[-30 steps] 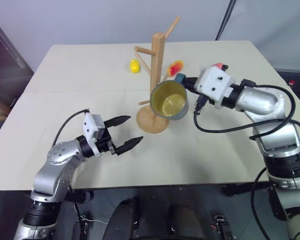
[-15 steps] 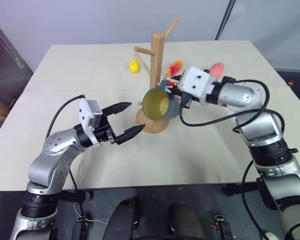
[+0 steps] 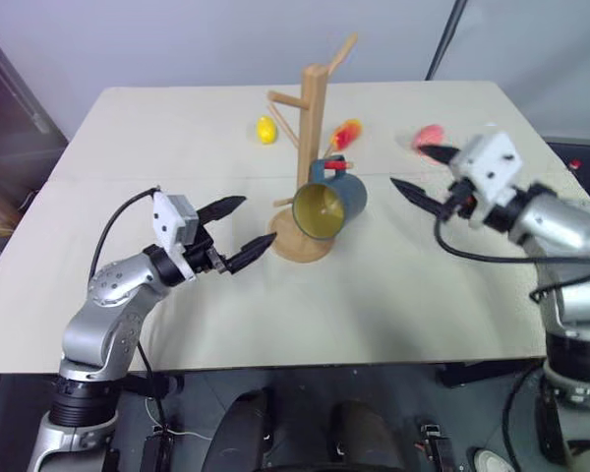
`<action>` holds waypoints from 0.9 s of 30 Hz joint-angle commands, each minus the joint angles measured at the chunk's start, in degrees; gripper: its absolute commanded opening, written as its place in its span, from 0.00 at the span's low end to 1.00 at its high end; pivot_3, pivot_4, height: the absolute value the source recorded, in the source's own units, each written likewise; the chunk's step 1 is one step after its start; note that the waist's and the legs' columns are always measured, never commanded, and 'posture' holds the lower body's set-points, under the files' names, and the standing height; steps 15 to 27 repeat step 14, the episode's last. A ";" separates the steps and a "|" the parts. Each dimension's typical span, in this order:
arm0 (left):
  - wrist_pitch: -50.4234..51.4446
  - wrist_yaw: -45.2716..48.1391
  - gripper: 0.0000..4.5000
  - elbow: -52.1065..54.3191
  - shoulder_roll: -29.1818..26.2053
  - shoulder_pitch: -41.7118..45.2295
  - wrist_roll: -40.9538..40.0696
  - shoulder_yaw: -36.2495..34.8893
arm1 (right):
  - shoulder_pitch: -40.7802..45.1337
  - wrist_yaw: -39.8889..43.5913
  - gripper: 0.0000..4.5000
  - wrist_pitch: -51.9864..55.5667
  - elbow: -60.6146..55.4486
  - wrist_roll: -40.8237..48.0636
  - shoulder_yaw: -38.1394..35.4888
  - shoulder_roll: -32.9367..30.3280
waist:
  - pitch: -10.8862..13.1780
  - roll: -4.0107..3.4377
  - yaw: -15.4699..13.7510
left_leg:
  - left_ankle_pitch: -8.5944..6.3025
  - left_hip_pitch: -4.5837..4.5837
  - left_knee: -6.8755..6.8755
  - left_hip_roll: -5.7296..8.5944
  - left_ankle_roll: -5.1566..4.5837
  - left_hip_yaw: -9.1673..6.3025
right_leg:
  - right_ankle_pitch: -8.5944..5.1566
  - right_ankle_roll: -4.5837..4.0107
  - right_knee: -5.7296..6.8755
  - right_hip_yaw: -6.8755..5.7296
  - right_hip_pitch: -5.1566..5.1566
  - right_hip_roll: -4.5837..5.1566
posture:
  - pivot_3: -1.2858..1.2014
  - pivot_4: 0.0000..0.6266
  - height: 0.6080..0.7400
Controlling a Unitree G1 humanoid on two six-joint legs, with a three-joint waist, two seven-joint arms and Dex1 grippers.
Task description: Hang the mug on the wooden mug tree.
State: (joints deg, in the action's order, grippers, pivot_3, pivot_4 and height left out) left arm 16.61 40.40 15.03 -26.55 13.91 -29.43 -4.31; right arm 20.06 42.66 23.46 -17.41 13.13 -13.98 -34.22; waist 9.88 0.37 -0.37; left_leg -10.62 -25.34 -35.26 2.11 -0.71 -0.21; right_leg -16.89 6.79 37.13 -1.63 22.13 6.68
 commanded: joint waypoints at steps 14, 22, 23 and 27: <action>-8.76 -23.74 1.00 -11.90 10.01 -6.87 11.93 -9.08 | -10.28 -11.93 0.65 -21.55 18.84 3.53 -1.79 18.74 | 0.00 -0.02 -0.10 | 0.01 -0.01 -0.03 0.02 0.02 0.03 | 0.04 0.08 0.08 0.04 0.06 -0.19 | 0.52 0.24 1.00; -8.76 -23.74 1.00 -11.90 10.01 -6.87 11.93 -9.08 | -10.28 -11.93 0.65 -21.55 18.84 3.53 -1.79 18.74 | 0.00 -0.02 -0.10 | 0.01 -0.01 -0.03 0.02 0.02 0.03 | 0.04 0.08 0.08 0.04 0.06 -0.19 | 0.52 0.24 1.00; -8.76 -23.74 1.00 -11.90 10.01 -6.87 11.93 -9.08 | -10.28 -11.93 0.65 -21.55 18.84 3.53 -1.79 18.74 | 0.00 -0.02 -0.10 | 0.01 -0.01 -0.03 0.02 0.02 0.03 | 0.04 0.08 0.08 0.04 0.06 -0.19 | 0.52 0.24 1.00; -8.76 -23.74 1.00 -11.90 10.01 -6.87 11.93 -9.08 | -10.28 -11.93 0.65 -21.55 18.84 3.53 -1.79 18.74 | 0.00 -0.02 -0.10 | 0.01 -0.01 -0.03 0.02 0.02 0.03 | 0.04 0.08 0.08 0.04 0.06 -0.19 | 0.52 0.24 1.00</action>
